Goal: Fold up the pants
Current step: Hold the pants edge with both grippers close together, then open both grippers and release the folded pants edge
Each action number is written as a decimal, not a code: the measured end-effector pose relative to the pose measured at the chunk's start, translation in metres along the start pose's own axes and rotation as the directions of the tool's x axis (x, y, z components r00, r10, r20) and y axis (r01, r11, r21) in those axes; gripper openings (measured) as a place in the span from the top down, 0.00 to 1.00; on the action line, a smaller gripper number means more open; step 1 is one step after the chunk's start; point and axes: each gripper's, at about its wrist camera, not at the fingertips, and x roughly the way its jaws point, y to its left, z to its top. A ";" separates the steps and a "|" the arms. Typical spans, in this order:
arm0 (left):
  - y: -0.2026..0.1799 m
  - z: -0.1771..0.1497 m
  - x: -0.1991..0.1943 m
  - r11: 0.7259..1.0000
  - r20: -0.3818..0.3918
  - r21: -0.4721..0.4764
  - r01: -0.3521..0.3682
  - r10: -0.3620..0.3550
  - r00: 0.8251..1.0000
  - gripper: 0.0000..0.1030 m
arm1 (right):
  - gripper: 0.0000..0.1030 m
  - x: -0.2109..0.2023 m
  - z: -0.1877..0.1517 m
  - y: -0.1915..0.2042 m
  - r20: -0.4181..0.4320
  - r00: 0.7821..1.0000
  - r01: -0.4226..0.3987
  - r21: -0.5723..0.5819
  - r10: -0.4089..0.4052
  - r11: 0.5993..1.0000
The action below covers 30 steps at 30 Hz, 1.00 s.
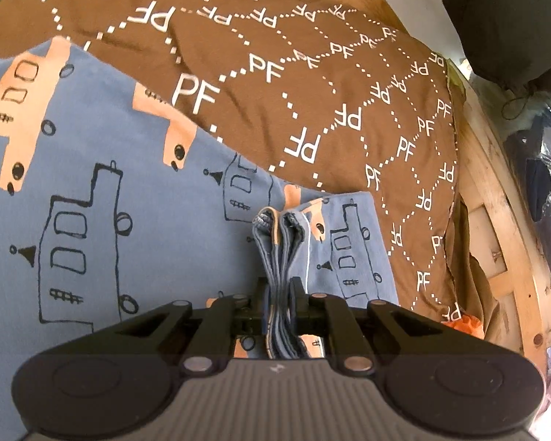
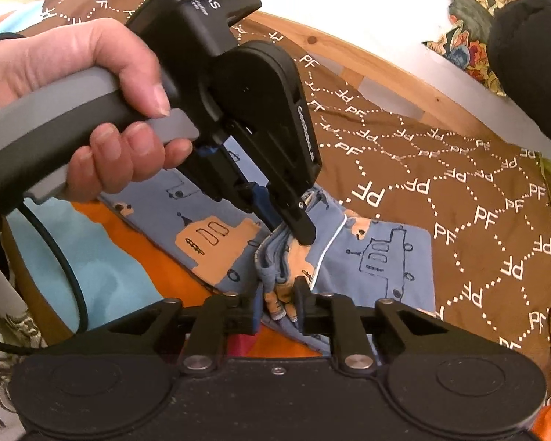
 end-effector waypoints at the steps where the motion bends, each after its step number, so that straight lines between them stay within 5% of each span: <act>1: -0.002 0.000 -0.001 1.000 0.004 0.005 -0.003 0.003 1.000 0.90 | 0.84 -0.001 0.001 0.001 0.004 1.000 0.001 -0.002 -0.001 1.000; 8: -0.003 0.006 -0.030 0.999 0.028 0.022 -0.044 0.043 0.999 0.91 | 0.85 -0.010 0.020 0.008 0.059 0.998 -0.029 0.012 0.028 1.000; 16: 0.020 0.022 -0.081 0.995 0.048 -0.020 -0.098 0.099 0.994 0.91 | 0.85 -0.011 0.055 0.029 0.130 0.977 -0.172 -0.005 0.171 0.985; 23: 0.050 0.021 -0.108 0.979 0.030 -0.007 -0.204 0.204 0.979 0.91 | 0.85 0.003 0.072 0.058 0.126 0.946 -0.293 -0.061 0.298 0.954; 30: 0.072 0.016 -0.117 0.979 0.057 0.033 -0.201 0.198 0.978 0.88 | 0.81 0.017 0.078 0.086 0.072 0.939 -0.317 -0.201 0.337 0.927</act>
